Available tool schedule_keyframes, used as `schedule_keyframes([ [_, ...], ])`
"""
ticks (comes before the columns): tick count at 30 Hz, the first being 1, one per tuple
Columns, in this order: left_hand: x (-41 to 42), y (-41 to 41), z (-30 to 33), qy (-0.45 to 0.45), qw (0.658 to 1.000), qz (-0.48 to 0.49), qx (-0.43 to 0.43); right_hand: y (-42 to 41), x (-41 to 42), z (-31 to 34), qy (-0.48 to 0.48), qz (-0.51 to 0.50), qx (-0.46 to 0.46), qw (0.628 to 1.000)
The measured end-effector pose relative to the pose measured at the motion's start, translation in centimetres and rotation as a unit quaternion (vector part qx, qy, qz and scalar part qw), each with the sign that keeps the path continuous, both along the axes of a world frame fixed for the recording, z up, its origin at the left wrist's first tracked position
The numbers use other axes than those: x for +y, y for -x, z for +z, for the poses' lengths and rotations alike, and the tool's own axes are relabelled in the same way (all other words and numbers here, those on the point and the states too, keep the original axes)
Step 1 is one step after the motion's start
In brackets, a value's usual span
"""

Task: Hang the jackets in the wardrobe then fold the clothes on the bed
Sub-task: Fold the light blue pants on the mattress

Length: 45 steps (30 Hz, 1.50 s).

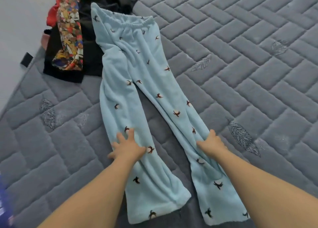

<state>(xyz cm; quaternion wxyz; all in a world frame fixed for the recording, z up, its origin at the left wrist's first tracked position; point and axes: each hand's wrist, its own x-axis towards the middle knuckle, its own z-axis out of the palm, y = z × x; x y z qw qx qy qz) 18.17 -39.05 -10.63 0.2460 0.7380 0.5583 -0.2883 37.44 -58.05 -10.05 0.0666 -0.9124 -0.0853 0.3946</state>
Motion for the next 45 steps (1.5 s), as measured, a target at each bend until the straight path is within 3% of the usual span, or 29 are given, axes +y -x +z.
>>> schedule_keyframes([
  [3,-0.4,1.2,-2.0,0.008,0.991,0.111,-0.075,2.7,0.3,-1.1,-0.094,-0.018,0.064,0.993],
  [6,-1.2,1.6,-2.4,0.021,0.979,0.127,-0.158,5.4,1.7,-0.4,-0.098,-0.079,0.232,0.965],
  [9,-3.3,2.5,-0.8,0.197,0.976,0.039,-0.086,4.4,1.8,1.2,-0.012,-0.069,0.310,0.948],
  [11,-4.4,3.0,1.0,0.347,0.937,-0.021,0.025,1.9,0.6,2.3,0.069,-0.020,0.269,0.960],
  [13,-3.7,3.0,2.3,0.407,0.908,-0.005,0.099,-0.8,-1.1,2.9,0.163,0.074,0.173,0.968],
  [14,-2.7,2.8,2.7,0.388,0.918,0.016,0.085,-1.9,-1.7,3.3,0.201,0.117,0.131,0.964],
  [16,0.3,2.0,2.6,0.207,0.977,0.052,-0.023,-3.7,-2.3,3.5,0.228,0.170,0.090,0.955],
  [18,3.9,0.6,1.9,0.002,0.987,0.085,-0.135,-4.4,-1.0,3.2,0.157,0.120,0.078,0.977],
  [19,5.5,-0.3,1.6,-0.028,0.975,0.122,-0.184,-4.6,0.2,2.7,0.071,0.046,0.070,0.994],
  [21,7.8,-2.4,0.9,0.021,0.950,0.198,-0.241,-4.0,3.3,1.4,-0.078,-0.093,0.065,0.991],
  [24,9.4,-4.4,-1.0,0.045,0.948,0.185,-0.253,-1.4,8.6,-0.1,-0.178,-0.164,0.123,0.962],
  [28,9.3,-4.7,-1.1,0.061,0.898,0.228,-0.372,0.6,10.4,-0.7,-0.118,-0.167,0.235,0.950],
  [31,10.1,-5.0,-0.1,0.030,0.911,0.197,-0.360,-1.0,9.3,0.3,-0.041,-0.172,0.250,0.952],
  [33,11.3,-4.6,0.4,0.026,0.880,0.279,-0.382,-3.1,7.8,1.0,-0.044,-0.230,0.239,0.942],
  [35,12.3,-2.5,1.0,0.023,0.845,0.379,-0.377,-5.7,6.1,1.6,-0.075,-0.304,0.143,0.939],
  [37,13.0,1.5,0.9,-0.016,0.856,0.415,-0.308,-7.4,4.9,2.3,-0.031,-0.320,-0.045,0.946],
  [39,13.7,4.6,1.0,-0.066,0.906,0.365,-0.205,-6.8,5.8,2.9,0.070,-0.179,-0.224,0.955],
  [41,14.9,4.1,1.5,-0.103,0.918,0.320,-0.211,-3.9,8.6,3.4,0.010,0.002,-0.303,0.953],
  [43,16.5,1.1,2.5,-0.087,0.908,0.303,-0.277,0.8,12.4,3.3,-0.118,0.090,-0.193,0.970],
  [45,18.2,-1.5,2.8,-0.040,0.904,0.295,-0.306,5.9,15.4,2.7,-0.156,0.056,0.061,0.984],
])
